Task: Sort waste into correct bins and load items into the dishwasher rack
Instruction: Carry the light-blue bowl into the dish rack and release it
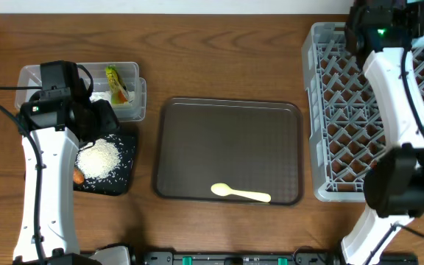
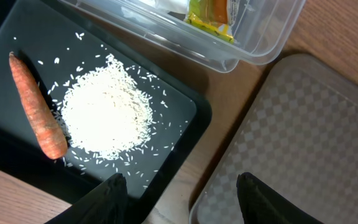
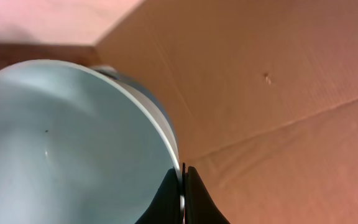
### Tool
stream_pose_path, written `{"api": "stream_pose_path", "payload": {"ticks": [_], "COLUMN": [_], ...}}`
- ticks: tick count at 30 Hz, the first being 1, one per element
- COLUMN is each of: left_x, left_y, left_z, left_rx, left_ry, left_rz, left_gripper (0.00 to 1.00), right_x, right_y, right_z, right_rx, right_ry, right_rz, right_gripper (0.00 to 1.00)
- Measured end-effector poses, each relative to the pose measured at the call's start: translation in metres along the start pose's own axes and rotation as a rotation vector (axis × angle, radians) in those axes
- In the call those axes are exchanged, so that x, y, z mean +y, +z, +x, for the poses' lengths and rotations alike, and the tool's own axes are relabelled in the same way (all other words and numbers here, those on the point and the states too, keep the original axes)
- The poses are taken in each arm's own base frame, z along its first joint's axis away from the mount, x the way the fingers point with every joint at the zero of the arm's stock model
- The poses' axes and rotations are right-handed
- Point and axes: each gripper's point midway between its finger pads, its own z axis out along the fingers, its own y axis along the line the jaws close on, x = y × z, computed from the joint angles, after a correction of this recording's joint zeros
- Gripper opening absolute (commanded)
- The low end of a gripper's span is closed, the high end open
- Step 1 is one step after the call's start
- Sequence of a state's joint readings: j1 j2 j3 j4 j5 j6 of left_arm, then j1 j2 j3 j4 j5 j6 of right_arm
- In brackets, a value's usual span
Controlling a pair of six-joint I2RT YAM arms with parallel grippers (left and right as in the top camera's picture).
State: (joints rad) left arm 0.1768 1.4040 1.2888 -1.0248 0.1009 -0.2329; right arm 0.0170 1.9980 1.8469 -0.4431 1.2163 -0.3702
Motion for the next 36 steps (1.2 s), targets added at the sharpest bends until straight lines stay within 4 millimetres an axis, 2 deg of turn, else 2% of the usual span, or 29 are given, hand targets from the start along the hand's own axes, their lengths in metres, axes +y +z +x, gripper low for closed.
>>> {"api": "stream_pose_path", "payload": {"ticks": [5,13,17,21,32,33,35,36], "left_x": [0.000,0.000,0.000,0.000,0.000,0.000,0.000,0.000], "left_y": [0.000,0.000,0.000,0.000,0.000,0.000,0.000,0.000], "left_z": [0.000,0.000,0.000,0.000,0.000,0.000,0.001,0.001], "left_rx": [0.000,0.000,0.000,0.001,0.002,0.002,0.002,0.002], "left_ry": [0.000,0.000,0.000,0.000,0.000,0.000,0.000,0.000], "left_rz": [0.000,0.000,0.000,0.000,0.000,0.000,0.000,0.000], "left_gripper": [0.60,0.60,0.60,0.60,0.60,0.60,0.60,0.60], "right_x": [0.022,0.052,0.073,0.105,0.134,0.134,0.135,0.136], "right_y": [0.028,0.037,0.036,0.031,0.001,-0.001,-0.006,-0.009], "right_z": [0.015,0.023,0.028,0.037,0.042,0.042,0.043,0.044], "right_rx": [0.053,0.064,0.065,0.066,0.044,0.044,0.043,0.041], "right_ry": [-0.041,-0.096,-0.139,-0.214,-0.302,-0.308,-0.316,-0.334], "right_rz": [0.051,0.048,0.034,0.017,0.021,0.025,0.029,0.029], "right_gripper": [0.01,0.01,0.01,0.01,0.01,0.05,0.33,0.43]}}
